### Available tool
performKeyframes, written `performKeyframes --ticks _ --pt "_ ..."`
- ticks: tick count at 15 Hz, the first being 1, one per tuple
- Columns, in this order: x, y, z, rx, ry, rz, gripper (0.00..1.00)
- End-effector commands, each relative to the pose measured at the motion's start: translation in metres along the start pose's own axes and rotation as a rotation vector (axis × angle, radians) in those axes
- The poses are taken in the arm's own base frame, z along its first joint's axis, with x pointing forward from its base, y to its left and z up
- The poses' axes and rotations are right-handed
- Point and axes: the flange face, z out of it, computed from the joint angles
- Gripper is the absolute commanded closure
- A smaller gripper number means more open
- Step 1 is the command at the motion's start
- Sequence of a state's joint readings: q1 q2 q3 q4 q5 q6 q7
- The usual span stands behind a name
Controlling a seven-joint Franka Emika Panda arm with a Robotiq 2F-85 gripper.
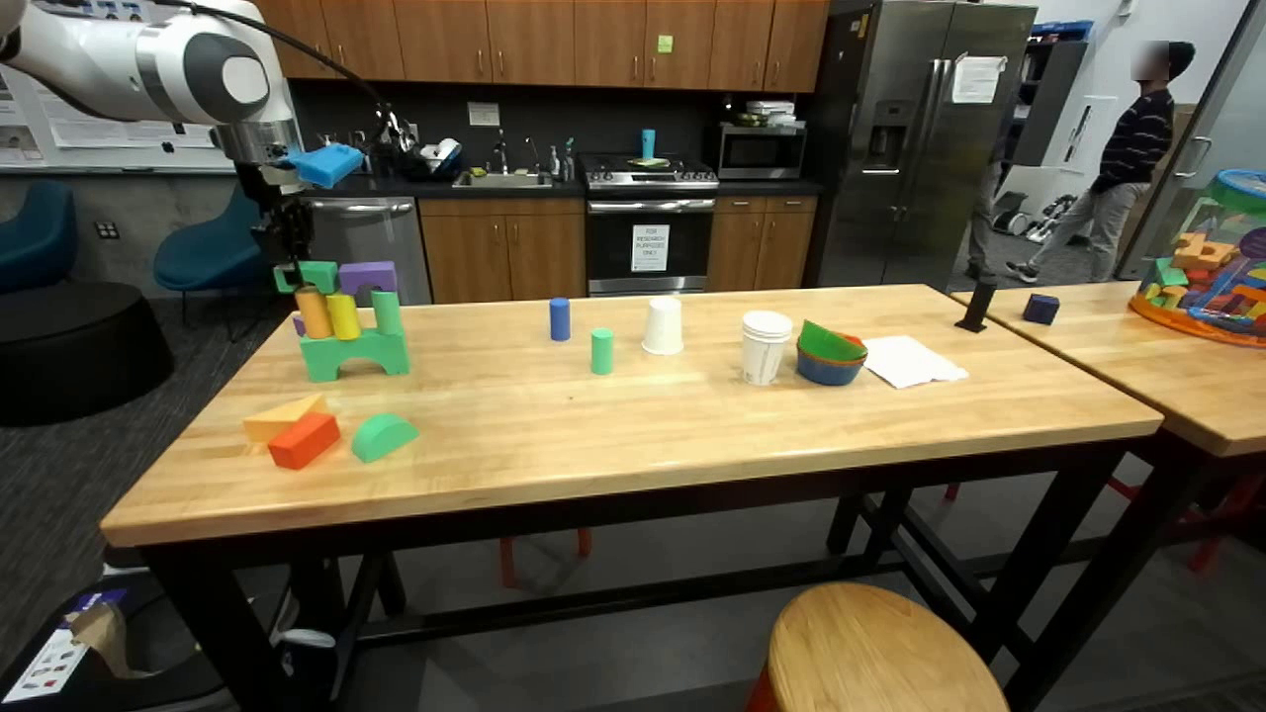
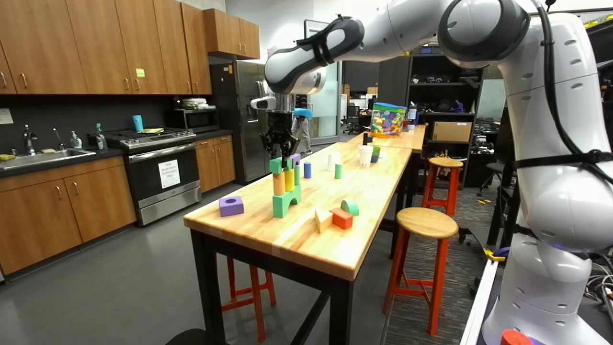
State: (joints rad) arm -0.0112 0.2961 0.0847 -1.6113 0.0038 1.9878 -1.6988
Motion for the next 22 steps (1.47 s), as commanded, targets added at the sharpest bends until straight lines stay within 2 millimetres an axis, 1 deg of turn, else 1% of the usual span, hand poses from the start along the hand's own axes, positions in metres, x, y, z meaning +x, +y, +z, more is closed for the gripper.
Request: performKeyframes --ticks 1,2,3,4,5,7,8,9,16,17,18,20,22 --pt "-0.0018 -0.0012 -0.0046 -0.008 -0.002 -0.002 0.85" --pt "-0.0011 -0.0009 -0.0052 -0.01 0.007 0.002 0.85" --pt "-0.0006 -0.0012 -0.0056 -0.005 0.01 0.004 0.35" --pt "-0.0001 -0.0013 -0.0058 -0.004 0.012 0.001 0.34" --pt "0.0002 0.0002 -0.0006 0.001 0.001 0.001 0.55" --pt "0.0002 0.0001 -0.0006 0.001 0.001 0.001 0.43" --pt "0.0002 0.0002 -0.0006 0.001 0.001 0.0 0.36" --pt "0.0002 0.0002 -0.0006 0.001 0.001 0.0 0.34" --pt "0.0002 0.0002 -0.0006 0.001 0.001 0.0 0.34" --pt "0.0002 0.0002 -0.0006 0.001 0.001 0.0 0.09" --pt "0.0002 0.0002 -0.0002 0.002 0.002 0.0 0.08" --pt "0.0001 0.0005 0.0008 0.003 0.002 0.0 0.02" --pt "-0.0003 0.0007 0.0017 0.003 0.0 0.002 0.0"
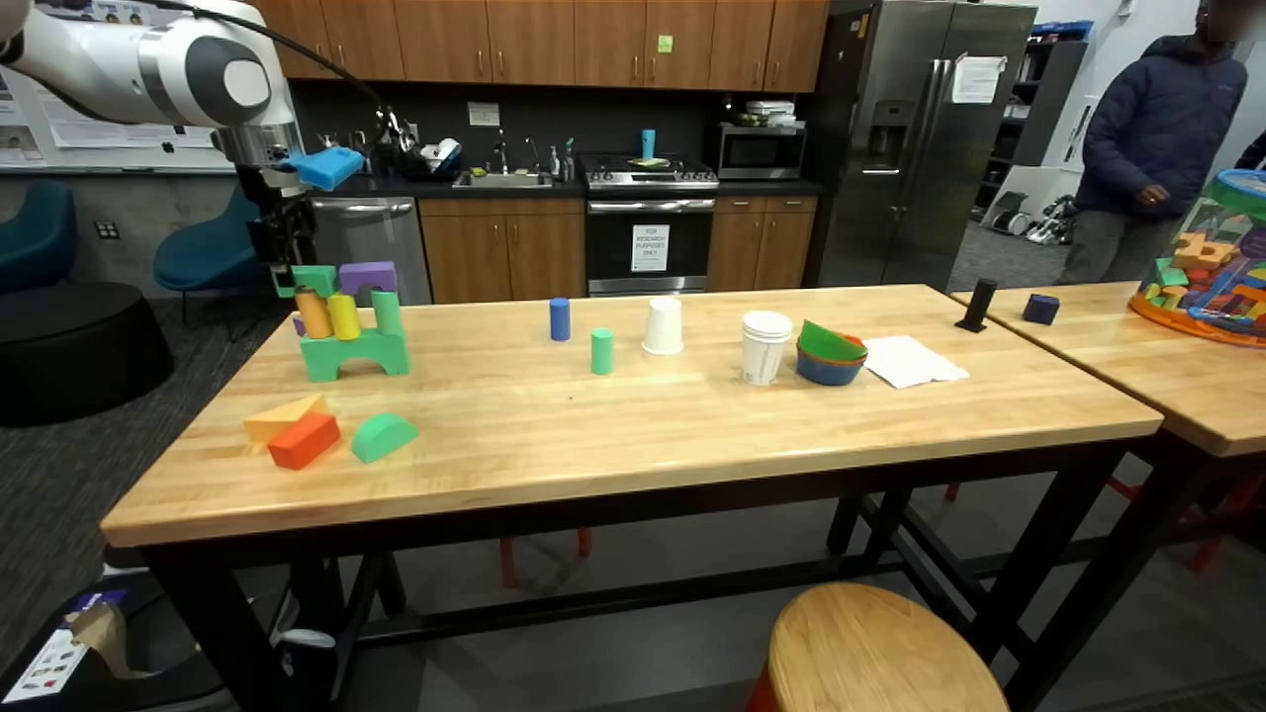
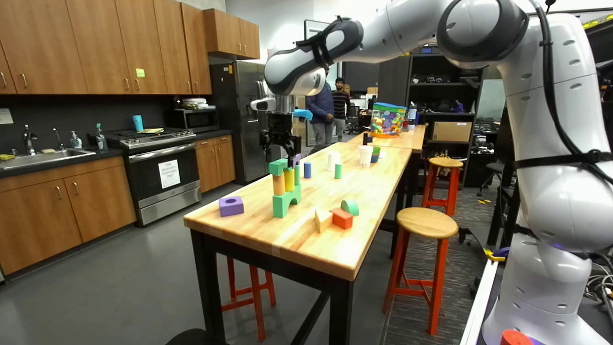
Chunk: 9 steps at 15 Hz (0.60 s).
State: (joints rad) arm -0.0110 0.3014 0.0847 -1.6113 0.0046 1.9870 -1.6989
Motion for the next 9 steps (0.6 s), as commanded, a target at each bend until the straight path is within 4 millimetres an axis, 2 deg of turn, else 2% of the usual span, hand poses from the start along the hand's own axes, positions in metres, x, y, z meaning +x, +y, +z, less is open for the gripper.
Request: performKeyframes --ticks 1,5,9 --pt "0.0 0.0 -0.002 -0.005 0.003 0.001 0.0" --pt "-0.001 0.003 -0.014 -0.015 0.001 -0.006 0.0" --pt "0.01 0.017 -0.054 -0.075 -0.018 -0.06 0.0"
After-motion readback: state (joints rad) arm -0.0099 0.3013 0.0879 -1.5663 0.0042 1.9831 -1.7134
